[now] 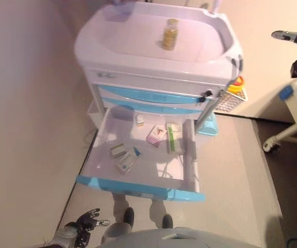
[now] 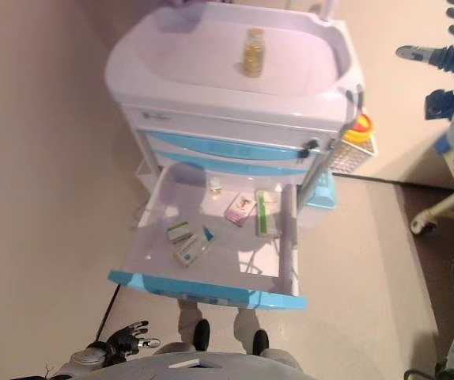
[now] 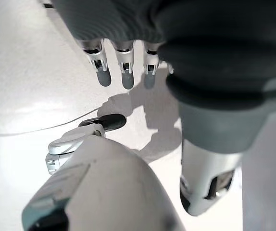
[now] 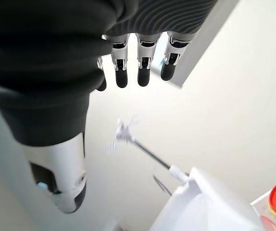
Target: Open the drawer and pick up the medicine
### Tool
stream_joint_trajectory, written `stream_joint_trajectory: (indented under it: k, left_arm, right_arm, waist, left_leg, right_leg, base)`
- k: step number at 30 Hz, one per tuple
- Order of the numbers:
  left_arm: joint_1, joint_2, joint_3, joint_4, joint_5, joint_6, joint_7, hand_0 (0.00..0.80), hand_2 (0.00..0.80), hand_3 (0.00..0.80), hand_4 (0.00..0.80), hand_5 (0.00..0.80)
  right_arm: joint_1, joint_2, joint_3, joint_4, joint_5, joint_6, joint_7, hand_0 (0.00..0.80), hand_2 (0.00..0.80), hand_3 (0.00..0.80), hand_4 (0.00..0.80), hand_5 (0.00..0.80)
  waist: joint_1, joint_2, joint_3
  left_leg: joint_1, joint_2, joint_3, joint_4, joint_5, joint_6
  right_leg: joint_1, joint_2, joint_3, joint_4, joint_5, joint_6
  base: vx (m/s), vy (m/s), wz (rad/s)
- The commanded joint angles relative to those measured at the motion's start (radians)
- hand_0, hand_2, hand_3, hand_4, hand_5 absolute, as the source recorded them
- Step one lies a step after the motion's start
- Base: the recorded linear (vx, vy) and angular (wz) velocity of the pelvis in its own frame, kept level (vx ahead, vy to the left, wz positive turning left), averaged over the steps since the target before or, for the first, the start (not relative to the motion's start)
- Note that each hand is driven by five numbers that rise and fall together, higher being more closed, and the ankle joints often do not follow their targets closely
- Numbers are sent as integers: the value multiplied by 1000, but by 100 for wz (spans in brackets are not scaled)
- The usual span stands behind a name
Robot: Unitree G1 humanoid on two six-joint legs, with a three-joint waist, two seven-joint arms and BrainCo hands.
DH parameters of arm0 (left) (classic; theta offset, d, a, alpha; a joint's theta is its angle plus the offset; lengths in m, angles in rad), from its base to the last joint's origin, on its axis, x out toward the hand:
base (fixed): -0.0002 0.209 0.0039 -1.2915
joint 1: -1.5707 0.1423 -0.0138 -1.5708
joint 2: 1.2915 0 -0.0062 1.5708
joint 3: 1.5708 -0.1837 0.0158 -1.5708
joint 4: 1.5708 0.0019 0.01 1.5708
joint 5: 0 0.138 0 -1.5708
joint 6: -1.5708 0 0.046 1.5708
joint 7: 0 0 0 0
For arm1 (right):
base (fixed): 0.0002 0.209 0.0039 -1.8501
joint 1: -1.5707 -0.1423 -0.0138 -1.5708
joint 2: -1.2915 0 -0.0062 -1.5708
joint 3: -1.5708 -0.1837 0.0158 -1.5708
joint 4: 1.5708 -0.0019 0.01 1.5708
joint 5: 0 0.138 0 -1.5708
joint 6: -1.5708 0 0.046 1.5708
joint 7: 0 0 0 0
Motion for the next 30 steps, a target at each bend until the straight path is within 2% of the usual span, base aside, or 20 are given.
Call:
stream_joint_trajectory:
  k: [1,4,7,11,15,17,20,24,25,28,30]
  left_arm:
    - [-65,-8,-35,74,22,-14,-13,0,0,0,0,0]
    - [-56,-29,-23,55,13,-30,-10,0,0,0,0,0]
    - [-43,-46,-9,50,5,-46,-6,0,0,0,0,0]
    - [-31,-62,8,47,-7,-62,5,0,0,0,0,0]
    - [-13,-74,15,44,-9,-69,26,0,0,0,0,0]
    - [-7,-79,22,40,-11,-69,43,0,0,0,0,0]
    - [-12,-89,25,30,-28,-72,53,0,0,0,0,0]
    - [-24,-93,5,17,-48,-83,61,0,0,0,0,0]
    - [-30,-94,-3,16,-48,-85,64,0,0,0,0,0]
    - [-49,-98,-14,23,-39,-116,73,0,0,0,0,0]
    - [-63,-99,-11,29,-39,-130,75,0,0,0,0,0]
  right_arm:
    - [66,68,-83,-207,-5,-53,-70,0,0,0,0,0]
    - [232,134,-144,-353,-60,-67,-86,0,0,0,0,0]
    - [359,162,-190,-418,-96,-65,-68,0,0,0,0,0]
    - [490,187,-231,-403,-106,-50,-31,0,0,0,0,0]
    - [602,268,-238,-306,-49,-12,23,0,0,0,0,0]
    - [657,333,-231,-243,-36,-18,31,0,0,0,0,0]
    - [703,424,-188,-83,-124,-49,11,0,0,0,0,0]
    - [711,463,-125,131,-158,-57,-24,0,0,0,0,0]
    - [711,488,-103,249,-162,-69,-15,0,0,0,0,0]
    - [727,558,-36,445,-237,-98,18,0,0,0,0,0]
    - [734,586,-8,500,-276,-106,57,0,0,0,0,0]
  waist:
    - [-1,-13,-12]
    - [-38,-7,-17]
    - [-67,-1,-20]
    - [-93,0,-19]
    - [-108,1,-17]
    - [-116,1,-12]
    - [-122,0,5]
    - [-116,-1,25]
    - [-110,-1,33]
    - [-94,0,58]
    - [-90,1,73]
  left_leg:
    - [32,-24,14,53,-150,12]
    - [41,-18,42,51,-154,12]
    - [53,-10,68,45,-162,10]
    - [58,-6,88,33,-159,8]
    - [62,-2,108,28,-156,6]
    - [57,-1,116,35,-157,9]
    - [48,2,127,43,-159,13]
    - [38,5,131,45,-157,14]
    - [33,6,131,47,-157,15]
    - [6,5,120,66,-156,23]
    - [-9,3,114,77,-155,27]
  right_leg:
    - [-40,-25,16,98,-11,42]
    - [-39,-18,44,92,-6,41]
    - [-36,-9,63,90,-11,40]
    - [-40,-1,76,85,-9,40]
    - [-44,2,81,83,-4,42]
    - [-53,2,87,89,-4,42]
    - [-68,5,90,103,-6,42]
    - [-78,7,87,111,-6,42]
    - [-82,7,85,114,-5,42]
    - [-106,9,83,136,-6,37]
    - [-119,10,79,149,-7,35]
  base:
    - [-31,-25,-27]
    - [-3,-20,-26]
    - [31,-2,-27]
    - [-2,4,-19]
    - [10,9,-18]
    - [11,25,-8]
    - [-13,25,-8]
    - [-29,13,-9]
    - [-19,3,-14]
    - [-49,-9,-4]
    - [-77,-10,-4]
